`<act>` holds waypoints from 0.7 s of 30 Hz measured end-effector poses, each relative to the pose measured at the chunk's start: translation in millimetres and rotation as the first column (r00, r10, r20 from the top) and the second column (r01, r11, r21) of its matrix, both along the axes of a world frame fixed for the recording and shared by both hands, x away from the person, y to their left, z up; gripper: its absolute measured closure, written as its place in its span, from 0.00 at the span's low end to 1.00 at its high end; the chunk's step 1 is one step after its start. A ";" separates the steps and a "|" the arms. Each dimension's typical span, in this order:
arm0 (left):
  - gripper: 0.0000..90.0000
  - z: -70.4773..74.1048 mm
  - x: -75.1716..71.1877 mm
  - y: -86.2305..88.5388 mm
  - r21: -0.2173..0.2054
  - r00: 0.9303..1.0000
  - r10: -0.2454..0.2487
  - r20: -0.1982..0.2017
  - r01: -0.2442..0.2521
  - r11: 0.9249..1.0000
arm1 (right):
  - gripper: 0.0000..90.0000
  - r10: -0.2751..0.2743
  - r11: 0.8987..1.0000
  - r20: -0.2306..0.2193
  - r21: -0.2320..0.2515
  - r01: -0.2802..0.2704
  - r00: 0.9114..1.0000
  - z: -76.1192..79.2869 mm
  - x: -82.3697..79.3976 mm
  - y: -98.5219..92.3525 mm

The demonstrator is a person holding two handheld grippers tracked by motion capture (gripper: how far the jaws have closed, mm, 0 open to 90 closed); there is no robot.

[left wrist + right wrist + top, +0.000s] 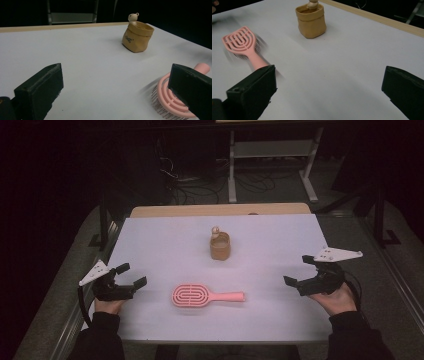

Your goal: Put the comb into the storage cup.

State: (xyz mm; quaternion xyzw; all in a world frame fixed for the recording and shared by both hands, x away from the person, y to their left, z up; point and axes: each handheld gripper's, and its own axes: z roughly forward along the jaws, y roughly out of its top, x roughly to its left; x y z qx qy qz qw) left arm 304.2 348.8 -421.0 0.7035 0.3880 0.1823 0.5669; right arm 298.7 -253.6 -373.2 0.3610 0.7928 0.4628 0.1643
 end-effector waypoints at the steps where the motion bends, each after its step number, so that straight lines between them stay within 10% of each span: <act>1: 0.00 -0.1 0.1 0.1 -0.001 1.000 0.000 0.000 0.000 1.000 | 0.00 0.007 1.000 -0.001 -0.002 -0.007 1.000 1.3 1.0 2.4; 21: 0.00 -1.1 1.3 -1.7 0.004 1.000 -0.008 -0.001 0.008 1.000 | 0.00 0.081 0.994 -0.039 -0.065 -0.083 0.996 15.4 13.7 25.6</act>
